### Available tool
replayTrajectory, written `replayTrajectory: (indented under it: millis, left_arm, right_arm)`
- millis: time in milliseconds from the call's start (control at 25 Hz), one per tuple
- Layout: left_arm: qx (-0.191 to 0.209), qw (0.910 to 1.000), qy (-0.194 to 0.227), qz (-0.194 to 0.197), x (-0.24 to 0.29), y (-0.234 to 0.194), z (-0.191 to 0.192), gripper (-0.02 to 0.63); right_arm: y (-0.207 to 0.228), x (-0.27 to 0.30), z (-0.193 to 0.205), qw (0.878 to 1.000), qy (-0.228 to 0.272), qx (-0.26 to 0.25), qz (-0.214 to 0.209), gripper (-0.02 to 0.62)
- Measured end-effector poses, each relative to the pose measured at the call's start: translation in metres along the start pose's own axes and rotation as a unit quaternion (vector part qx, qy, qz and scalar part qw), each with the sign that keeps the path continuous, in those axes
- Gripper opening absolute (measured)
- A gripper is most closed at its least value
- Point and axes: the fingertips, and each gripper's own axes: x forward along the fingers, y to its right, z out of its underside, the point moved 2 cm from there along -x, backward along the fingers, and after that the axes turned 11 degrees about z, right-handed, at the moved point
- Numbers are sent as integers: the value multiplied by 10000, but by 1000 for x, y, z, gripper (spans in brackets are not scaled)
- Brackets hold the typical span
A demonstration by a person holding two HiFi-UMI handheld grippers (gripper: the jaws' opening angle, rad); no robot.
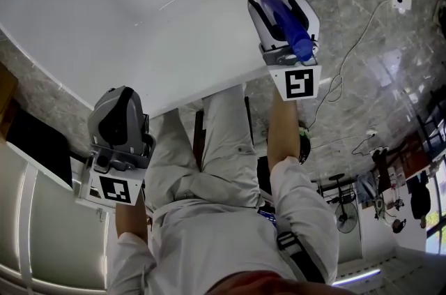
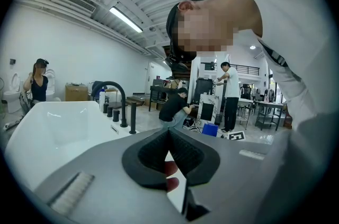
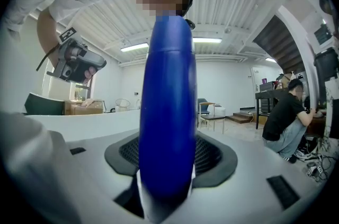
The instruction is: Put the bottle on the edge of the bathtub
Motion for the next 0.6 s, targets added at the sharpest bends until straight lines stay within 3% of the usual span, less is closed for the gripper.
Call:
replayTrajectory:
  millis: [280, 600]
  left_arm:
    - [62, 9999, 18, 128, -2, 5, 1, -2]
    - [238, 9994, 121, 225, -18, 13, -26, -2]
  right_arm:
    - [-3, -13, -8, 9999, -51, 12, 112, 291]
    - [0, -34, -71, 9991, 279, -11, 325, 295]
